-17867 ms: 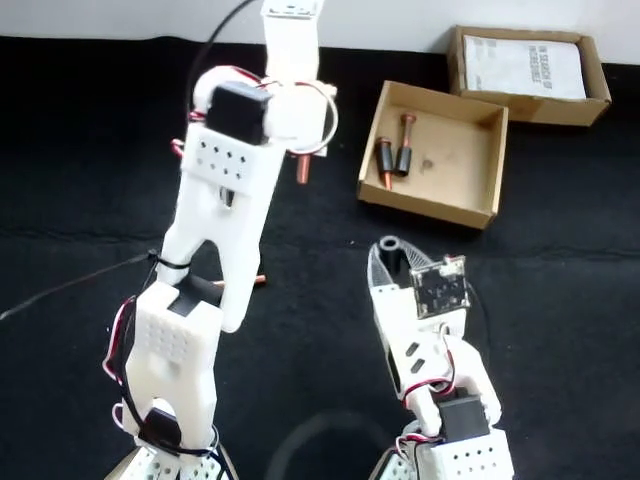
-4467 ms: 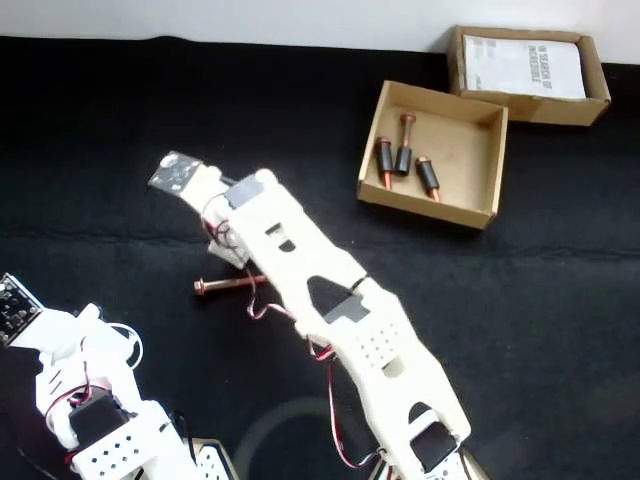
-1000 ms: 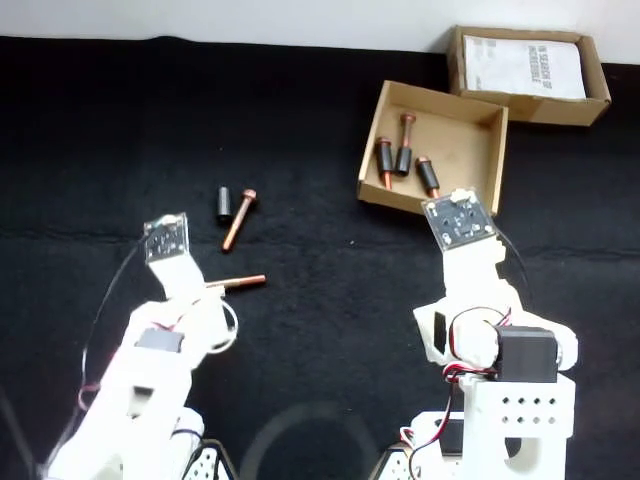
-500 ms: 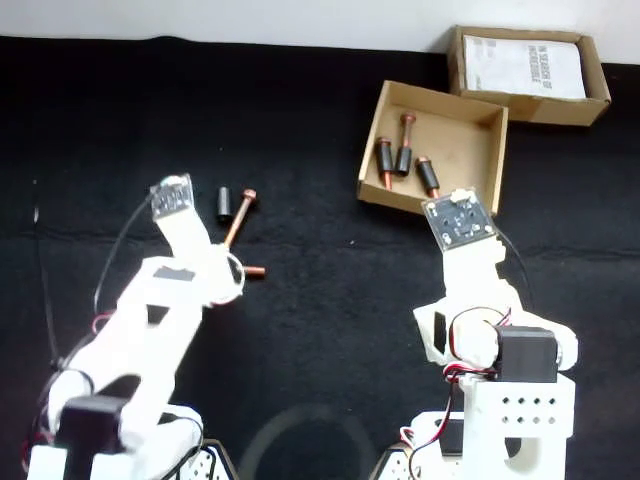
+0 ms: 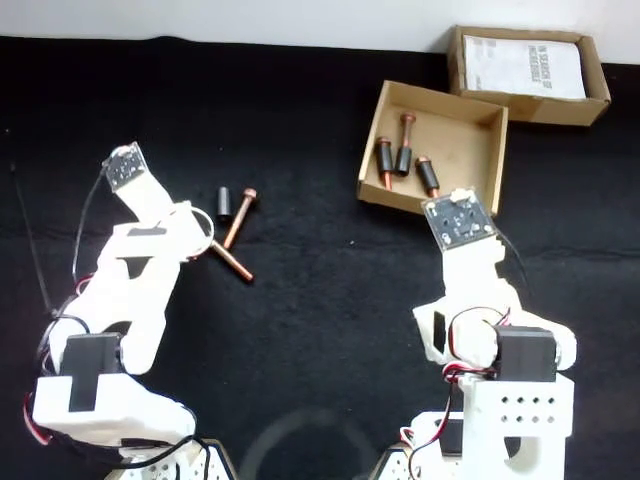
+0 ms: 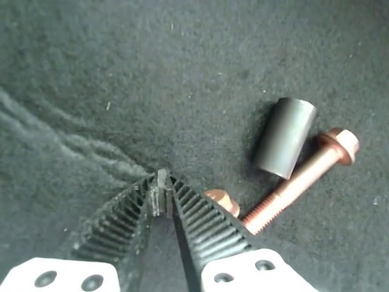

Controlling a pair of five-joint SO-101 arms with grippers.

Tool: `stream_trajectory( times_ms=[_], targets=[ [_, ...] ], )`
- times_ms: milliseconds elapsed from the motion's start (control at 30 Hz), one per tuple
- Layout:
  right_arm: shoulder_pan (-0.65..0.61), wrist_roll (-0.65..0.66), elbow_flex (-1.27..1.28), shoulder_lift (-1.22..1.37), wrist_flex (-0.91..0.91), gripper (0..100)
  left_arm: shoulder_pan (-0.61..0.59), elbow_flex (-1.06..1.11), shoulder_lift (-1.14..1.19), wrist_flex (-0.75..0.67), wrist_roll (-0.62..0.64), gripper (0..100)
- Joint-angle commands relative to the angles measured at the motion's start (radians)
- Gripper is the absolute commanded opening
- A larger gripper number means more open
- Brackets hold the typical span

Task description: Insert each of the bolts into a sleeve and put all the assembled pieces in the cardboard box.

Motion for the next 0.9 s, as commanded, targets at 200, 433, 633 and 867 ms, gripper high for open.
stream_trajectory(
  times_ms=[200, 433, 633, 867],
  targets=[
    [0.007, 0.014, 0.041, -0.016, -0.051, 0.7, 0.053, -0.035, -0.225, 0.29, 0.114, 1],
    [-0.059, 0.015, 0.041, -0.016, -0.051, 0.7, 0.147, -0.03, -0.503, 0.529, 0.187, 1],
    [-0.076, 0.015, 0.042, -0.016, -0.065, 0.7, 0.148, -0.035, -0.466, 0.459, 0.247, 1],
    [-0.077, 0.015, 0.044, -0.016, -0.065, 0.7, 0.148, -0.038, -0.3, 0.37, 0.245, 1]
  ],
)
